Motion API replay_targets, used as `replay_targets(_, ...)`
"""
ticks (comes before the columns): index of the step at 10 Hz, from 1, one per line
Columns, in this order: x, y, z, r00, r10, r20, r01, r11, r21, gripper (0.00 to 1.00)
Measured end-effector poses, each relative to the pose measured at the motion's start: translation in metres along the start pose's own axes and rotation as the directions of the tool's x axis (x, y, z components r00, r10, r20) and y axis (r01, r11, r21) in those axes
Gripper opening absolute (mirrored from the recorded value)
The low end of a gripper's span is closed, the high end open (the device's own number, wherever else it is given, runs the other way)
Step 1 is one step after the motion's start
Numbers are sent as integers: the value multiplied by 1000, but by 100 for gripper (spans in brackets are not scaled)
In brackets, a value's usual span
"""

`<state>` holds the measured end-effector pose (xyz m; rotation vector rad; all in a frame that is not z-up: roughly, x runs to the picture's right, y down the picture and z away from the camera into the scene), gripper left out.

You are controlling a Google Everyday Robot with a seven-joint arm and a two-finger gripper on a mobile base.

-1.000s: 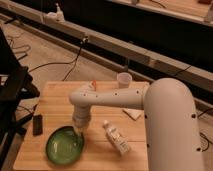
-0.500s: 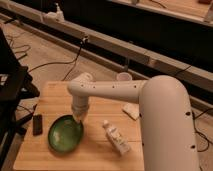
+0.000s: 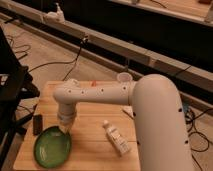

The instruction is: Drag the ceramic bowl in a circle

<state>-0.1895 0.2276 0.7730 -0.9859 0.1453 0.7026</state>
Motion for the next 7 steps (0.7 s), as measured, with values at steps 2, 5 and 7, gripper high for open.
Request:
replay_targets(2,34,-32,-1,994,111,-17,-110,993,30,0)
replay_targets(5,44,-98,-33,975,220,13,-220,965,142,0)
replay_targets(7,22,-109,-49,980,198,27,-199,960,197,0)
